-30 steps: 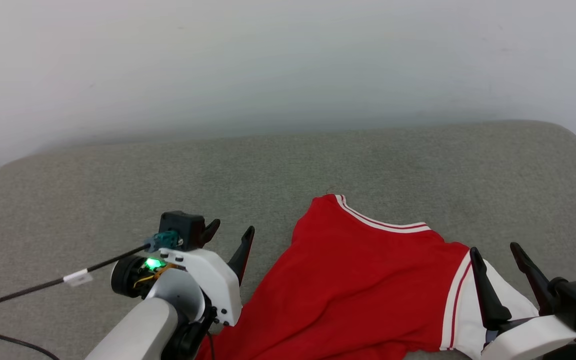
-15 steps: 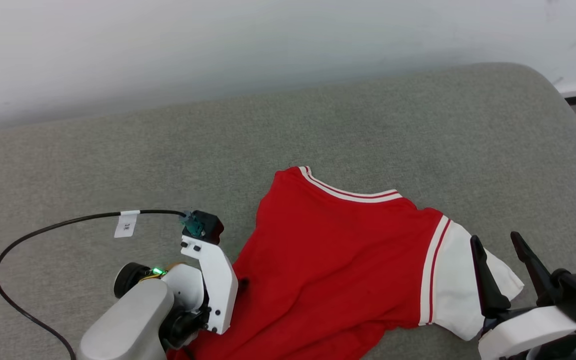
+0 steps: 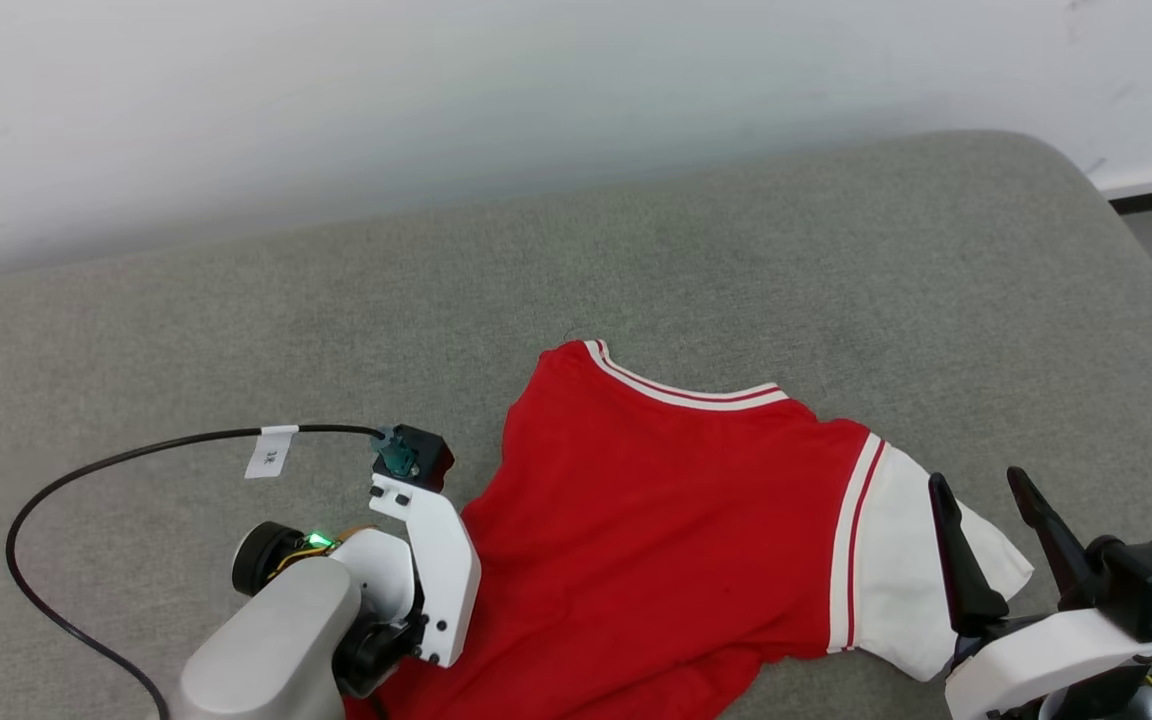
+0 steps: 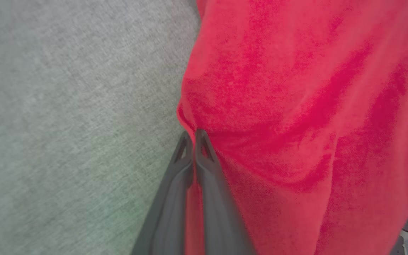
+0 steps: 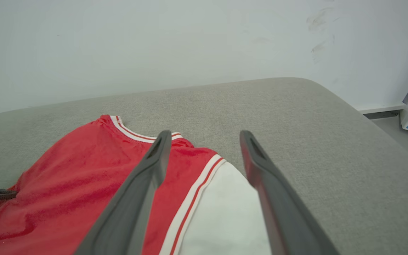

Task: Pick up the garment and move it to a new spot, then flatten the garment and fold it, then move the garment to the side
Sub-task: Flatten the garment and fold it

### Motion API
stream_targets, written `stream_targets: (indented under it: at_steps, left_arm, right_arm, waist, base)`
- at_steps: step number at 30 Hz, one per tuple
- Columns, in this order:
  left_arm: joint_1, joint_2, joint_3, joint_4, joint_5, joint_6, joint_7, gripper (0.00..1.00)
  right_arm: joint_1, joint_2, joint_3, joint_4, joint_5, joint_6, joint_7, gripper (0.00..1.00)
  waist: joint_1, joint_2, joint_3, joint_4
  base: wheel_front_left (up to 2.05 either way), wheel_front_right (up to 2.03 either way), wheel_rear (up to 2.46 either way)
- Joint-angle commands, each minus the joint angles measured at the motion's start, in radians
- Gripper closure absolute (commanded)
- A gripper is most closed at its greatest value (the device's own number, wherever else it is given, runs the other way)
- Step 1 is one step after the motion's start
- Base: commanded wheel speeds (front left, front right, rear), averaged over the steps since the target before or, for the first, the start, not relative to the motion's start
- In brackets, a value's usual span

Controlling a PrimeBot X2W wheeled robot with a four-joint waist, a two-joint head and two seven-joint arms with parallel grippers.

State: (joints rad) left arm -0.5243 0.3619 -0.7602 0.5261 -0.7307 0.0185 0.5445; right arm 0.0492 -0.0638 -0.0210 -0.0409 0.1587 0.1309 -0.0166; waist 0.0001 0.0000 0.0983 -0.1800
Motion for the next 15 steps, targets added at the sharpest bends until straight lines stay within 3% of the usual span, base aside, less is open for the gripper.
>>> stream_targets:
  at_steps: [1, 9, 15]
  left_arm:
    - [-0.004, -0.008, -0.001, 0.003, 0.019, 0.009, -0.036, 1.00]
    - [-0.030, -0.064, -0.035, -0.086, 0.110, 0.020, -0.228, 1.00]
    - [0.016, -0.120, -0.138, -0.168, 0.165, -0.013, -0.260, 1.00]
  right_arm:
    - [0.011, 0.003, -0.001, 0.001, 0.003, 0.000, 0.004, 0.00]
    - [0.047, 0.006, -0.006, -0.013, -0.005, 0.000, 0.033, 0.00]
    - [0.060, 0.007, -0.015, -0.030, -0.006, 0.000, 0.048, 0.00]
  waist:
    - [-0.0001, 0.0000, -0.024, 0.003]
    - [-0.0001, 0.0000, -0.102, 0.004]
    - [-0.0001, 0.0000, -0.116, 0.004]
  base:
    - [0.00, 0.00, 0.00]
    - [0.00, 0.00, 0.00]
    - [0.00, 0.00, 0.00]
